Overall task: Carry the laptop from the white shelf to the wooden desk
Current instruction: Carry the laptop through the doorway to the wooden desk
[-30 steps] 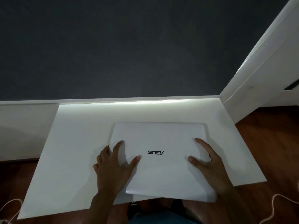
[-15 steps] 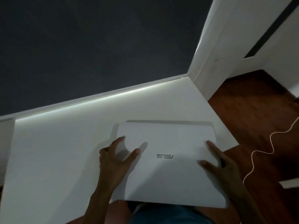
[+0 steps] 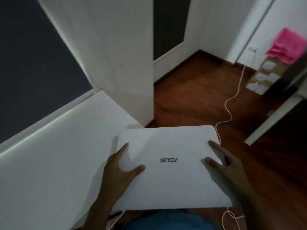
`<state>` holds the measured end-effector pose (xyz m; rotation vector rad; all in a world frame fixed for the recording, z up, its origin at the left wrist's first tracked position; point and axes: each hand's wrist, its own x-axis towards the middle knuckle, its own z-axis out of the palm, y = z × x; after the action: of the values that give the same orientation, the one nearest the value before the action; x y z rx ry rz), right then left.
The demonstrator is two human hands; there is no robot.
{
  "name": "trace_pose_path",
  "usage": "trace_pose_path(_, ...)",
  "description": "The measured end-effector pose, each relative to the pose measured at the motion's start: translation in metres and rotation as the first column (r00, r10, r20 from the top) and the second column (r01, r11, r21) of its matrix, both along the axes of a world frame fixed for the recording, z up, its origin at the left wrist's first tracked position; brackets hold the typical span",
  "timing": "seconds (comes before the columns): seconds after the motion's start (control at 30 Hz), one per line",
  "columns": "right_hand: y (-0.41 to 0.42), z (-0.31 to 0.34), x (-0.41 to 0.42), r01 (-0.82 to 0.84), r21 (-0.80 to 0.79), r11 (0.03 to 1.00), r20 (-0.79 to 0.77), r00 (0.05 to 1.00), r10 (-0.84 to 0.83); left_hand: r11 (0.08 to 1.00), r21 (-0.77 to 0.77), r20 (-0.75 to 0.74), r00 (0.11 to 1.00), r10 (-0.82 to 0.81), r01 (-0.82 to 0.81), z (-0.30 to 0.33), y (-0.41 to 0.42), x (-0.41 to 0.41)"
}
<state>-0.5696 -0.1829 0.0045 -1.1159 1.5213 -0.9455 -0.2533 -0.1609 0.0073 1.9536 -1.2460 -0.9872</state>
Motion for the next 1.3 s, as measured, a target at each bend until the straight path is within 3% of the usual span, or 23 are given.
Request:
trace_pose_path(0.17, 0.011, 0.004, -0.100, 0.159, -0.037, 0.987, -0.123, 0.979, -0.162, 0.980, -0.004, -0.025, 0.980, -0.197, 0.197, -0.010, -0.047, -0.103)
trace_pose_path(0.3, 0.023, 0.005, -0.154, 0.187, -0.055, 0.981, -0.241, 0.951, -0.195, 0.930, -0.032, -0.060, 0.928, -0.368, 0.366, -0.017, -0.082, -0.169)
trace_pose_path(0.37, 0.027, -0.001, -0.177, 0.261, -0.055, 0.964, -0.253, 0.930, -0.266, 0.891, 0.037, -0.071, 0.890, -0.450, 0.453, -0.021, -0.101, -0.199)
trace_pose_path(0.47, 0.022, -0.011, -0.182, 0.258, -0.030, 0.966, -0.329, 0.910, -0.253, 0.874, 0.038, 0.026, 0.874, -0.486, 0.485, -0.022, -0.111, -0.211)
trace_pose_path(0.53, 0.013, -0.026, -0.252, 0.521, 0.030, 0.853, -0.376, 0.797, -0.473, 0.765, 0.053, -0.011, 0.767, -0.642, 0.642, -0.050, -0.185, -0.309)
trace_pose_path(0.6, 0.009, -0.027, -0.251, 0.524, 0.020, 0.852, -0.409, 0.781, -0.471, 0.764, 0.033, 0.057, 0.761, -0.646, 0.645, -0.047, -0.191, -0.318)
trace_pose_path(0.83, -0.053, -0.028, -0.330, 0.713, 0.001, 0.701, -0.489, 0.611, -0.622, 0.655, -0.049, -0.070, 0.652, -0.755, 0.754, -0.038, -0.300, -0.443)
trace_pose_path(0.97, -0.084, -0.024, -0.362, 0.799, -0.017, 0.601, -0.428, 0.537, -0.727, 0.567, -0.098, -0.011, 0.568, -0.823, 0.818, -0.029, -0.346, -0.501)
trace_pose_path(1.17, -0.107, -0.052, -0.436, 0.844, 0.032, 0.535, -0.373, 0.507, -0.777, 0.507, -0.049, 0.033, 0.509, -0.860, 0.861, -0.036, -0.383, -0.586)
trace_pose_path(1.3, -0.132, -0.070, -0.518, 0.854, 0.063, 0.517, -0.357, 0.503, -0.787, 0.538, 0.002, 0.097, 0.535, -0.839, 0.843, -0.052, -0.406, -0.663)
